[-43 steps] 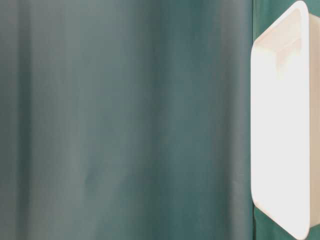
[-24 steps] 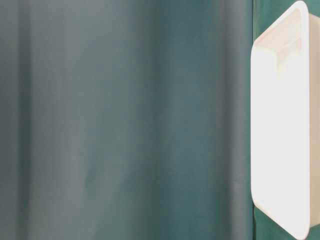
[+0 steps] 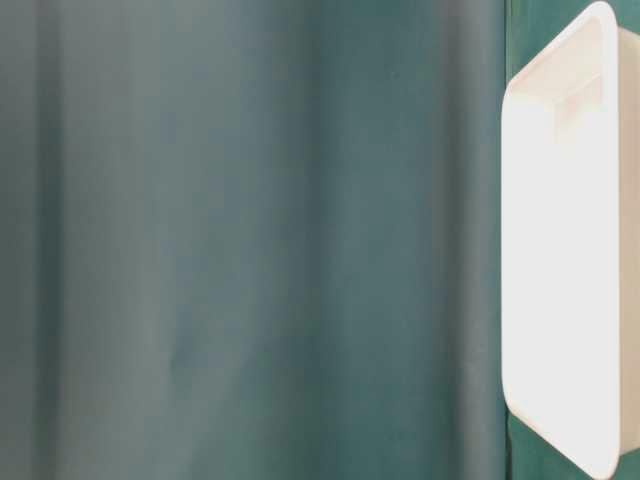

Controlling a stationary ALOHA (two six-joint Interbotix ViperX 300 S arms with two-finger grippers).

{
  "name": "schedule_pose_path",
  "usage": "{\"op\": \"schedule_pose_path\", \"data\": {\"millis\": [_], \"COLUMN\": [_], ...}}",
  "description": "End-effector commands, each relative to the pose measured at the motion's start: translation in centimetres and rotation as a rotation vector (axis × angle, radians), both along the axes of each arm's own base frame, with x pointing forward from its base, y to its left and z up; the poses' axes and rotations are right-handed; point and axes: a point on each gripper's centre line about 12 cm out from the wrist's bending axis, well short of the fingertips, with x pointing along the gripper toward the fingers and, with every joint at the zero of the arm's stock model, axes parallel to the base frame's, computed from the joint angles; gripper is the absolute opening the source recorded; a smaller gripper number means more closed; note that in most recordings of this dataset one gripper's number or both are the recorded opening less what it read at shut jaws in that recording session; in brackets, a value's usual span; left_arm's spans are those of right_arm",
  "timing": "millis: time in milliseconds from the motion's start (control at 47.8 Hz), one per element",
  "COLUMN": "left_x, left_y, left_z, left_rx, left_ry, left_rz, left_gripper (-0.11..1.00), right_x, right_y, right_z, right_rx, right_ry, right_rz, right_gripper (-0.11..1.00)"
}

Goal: Put the tape alternately from left to right into the white case.
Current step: 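Raise both grippers from rest and open them over the table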

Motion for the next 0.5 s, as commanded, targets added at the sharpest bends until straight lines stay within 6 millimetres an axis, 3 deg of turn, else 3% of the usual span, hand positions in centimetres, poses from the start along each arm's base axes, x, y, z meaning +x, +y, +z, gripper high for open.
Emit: {"op": "schedule_pose_path", "data": {"millis": [0, 84, 167, 376, 418, 481], "left_x": [0.3, 0.4, 0.6, 1.6, 1.8, 2.1], "left_y": [-0.1, -0.1, -0.1, -0.1, -0.1, -0.1], "left_z": [-0.1, -0.6, -1.0, -1.7, -1.8, -1.9], "left_rx": [-0.009, -0.011, -0.010, -0.011, -0.012, -0.012], "left_ry": [0.006, 0.026, 0.051, 0.129, 0.140, 0.156], "left_rz": [-0.002, -0.002, -0.002, -0.003, -0.003, -0.003], "left_gripper": [-0.06, 0.03, 0.18, 0.77, 0.82, 0.82], "right_x": [0.7, 0.9, 1.0, 1.2, 1.3, 1.4], "right_y": [-0.1, -0.1, -0.1, -0.1, -0.1, -0.1], "right_z": [1.1, 1.0, 0.9, 0.7, 0.7, 0.7], "right_rx": [0.001, 0.001, 0.003, 0.003, 0.002, 0.006], "right_ry": [-0.021, -0.014, -0.009, 0.003, 0.005, 0.015], "right_rz": [-0.003, -0.003, -0.002, -0.002, -0.003, -0.004], "right_gripper": [0.00, 0.01, 0.13, 0.70, 0.77, 0.73]}}
